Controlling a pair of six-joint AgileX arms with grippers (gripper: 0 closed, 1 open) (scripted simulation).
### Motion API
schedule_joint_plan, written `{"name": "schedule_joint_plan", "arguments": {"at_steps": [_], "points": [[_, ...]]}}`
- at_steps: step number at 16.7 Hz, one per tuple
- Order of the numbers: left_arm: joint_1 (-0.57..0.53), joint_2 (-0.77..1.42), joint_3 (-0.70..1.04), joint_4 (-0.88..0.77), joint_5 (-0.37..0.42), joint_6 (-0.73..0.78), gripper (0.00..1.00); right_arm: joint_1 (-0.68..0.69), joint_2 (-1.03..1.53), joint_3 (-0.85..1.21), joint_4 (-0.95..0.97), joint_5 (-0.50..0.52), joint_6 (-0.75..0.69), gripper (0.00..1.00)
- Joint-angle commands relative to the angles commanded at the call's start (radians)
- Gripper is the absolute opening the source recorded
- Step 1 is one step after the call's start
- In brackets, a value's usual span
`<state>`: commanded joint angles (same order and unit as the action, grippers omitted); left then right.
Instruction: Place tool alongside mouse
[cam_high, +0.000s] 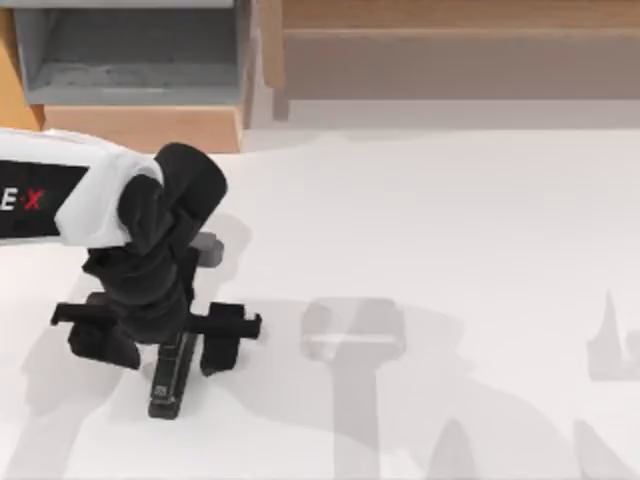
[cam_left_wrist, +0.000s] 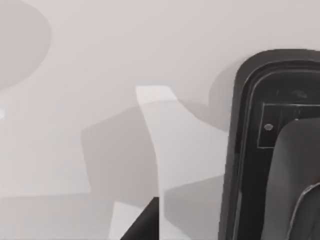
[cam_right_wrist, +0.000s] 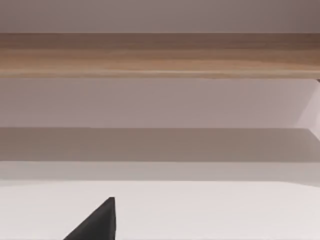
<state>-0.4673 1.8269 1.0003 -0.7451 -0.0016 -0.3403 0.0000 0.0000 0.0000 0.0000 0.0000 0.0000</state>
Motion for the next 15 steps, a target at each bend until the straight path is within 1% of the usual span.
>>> {"name": "schedule_joint_plan", "arguments": {"at_steps": [7,8,15], "points": [[0.0,0.0,0.0,0.0,0.0,0.0,0.02,0.0,0.0,0.0,0.0,0.0,0.0,1.0],[0.0,0.0,0.0,0.0,0.0,0.0,0.0,0.0,0.0,0.0,0.0,0.0,0.0,1.0],[0.0,0.0,0.0,0.0,0.0,0.0,0.0,0.0,0.0,0.0,0.0,0.0,0.0,1.0]]}}
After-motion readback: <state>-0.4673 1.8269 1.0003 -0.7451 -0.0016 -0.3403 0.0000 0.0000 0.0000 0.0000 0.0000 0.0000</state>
